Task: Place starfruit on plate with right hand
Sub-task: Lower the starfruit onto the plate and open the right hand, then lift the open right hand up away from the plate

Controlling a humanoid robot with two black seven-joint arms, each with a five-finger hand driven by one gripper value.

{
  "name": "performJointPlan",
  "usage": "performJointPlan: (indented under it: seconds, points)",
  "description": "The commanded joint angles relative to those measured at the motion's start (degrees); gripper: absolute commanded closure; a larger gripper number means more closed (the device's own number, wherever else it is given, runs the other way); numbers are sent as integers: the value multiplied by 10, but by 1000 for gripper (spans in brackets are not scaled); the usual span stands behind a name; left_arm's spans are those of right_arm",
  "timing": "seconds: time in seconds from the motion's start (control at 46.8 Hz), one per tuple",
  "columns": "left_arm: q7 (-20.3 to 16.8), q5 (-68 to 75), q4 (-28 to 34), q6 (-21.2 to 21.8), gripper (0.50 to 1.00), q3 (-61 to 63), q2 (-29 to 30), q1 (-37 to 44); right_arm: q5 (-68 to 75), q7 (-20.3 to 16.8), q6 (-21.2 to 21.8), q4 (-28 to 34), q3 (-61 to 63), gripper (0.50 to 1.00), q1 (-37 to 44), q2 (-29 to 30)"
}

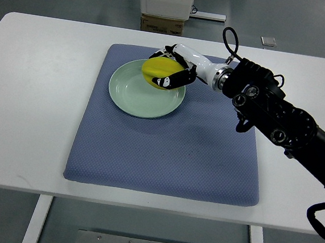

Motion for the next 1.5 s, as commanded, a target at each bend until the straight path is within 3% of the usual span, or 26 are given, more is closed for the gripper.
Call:
performJointPlan:
  seconds: [0.0,0.855,0.898,1.026,1.24,1.368,1.475]
  points:
    - [0,0,0,0,500,0,0,0,1,-1,-5,2,-11,1000,3,0]
    - [0,0,0,0,500,0,0,0,8,4,-6,28,-96,1000,3,0]
    - [0,0,0,0,500,0,0,0,8,4,-7,28,-96,953,2,0]
    - [0,0,0,0,500,0,0,0,13,4,-9,29,-96,714,2,0]
    - [0,0,0,0,500,0,0,0,16,5,-9,29,-95,632,3,0]
    - [0,0,0,0,500,0,0,0,16,6,-10,28,-94,515,3,0]
    - [0,0,0,0,500,0,0,0,17,6,-12,29,-93,502,3,0]
